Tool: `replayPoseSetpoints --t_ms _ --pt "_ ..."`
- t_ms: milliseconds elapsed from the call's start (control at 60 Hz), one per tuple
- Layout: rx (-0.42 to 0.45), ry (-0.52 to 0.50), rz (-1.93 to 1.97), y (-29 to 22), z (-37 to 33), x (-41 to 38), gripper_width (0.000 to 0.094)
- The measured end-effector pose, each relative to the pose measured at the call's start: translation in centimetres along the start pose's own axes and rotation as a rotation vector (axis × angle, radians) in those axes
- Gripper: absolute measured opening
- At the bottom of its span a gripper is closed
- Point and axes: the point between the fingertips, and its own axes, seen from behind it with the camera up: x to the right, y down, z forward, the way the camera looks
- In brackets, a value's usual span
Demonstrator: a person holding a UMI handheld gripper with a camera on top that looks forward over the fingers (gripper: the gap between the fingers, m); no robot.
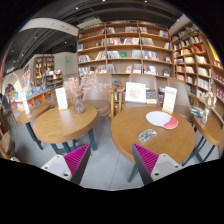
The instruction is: Arrange mouse
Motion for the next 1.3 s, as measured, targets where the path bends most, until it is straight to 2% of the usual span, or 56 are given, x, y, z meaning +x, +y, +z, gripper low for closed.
replayPoseSetpoints --t_ms 450,817,1133,1300 --pt "-0.061 0.186 0.063 3.5 4.5 11.9 0.0861" --pt "-0.121 0.198 0.11 5.8 11.2 16.3 0.0856" --pt "-0.182 0.216 0.126 7.3 16.9 16.8 0.0854" --pt "-0.177 0.241 0.107 6.5 19.0 17.3 0.0854"
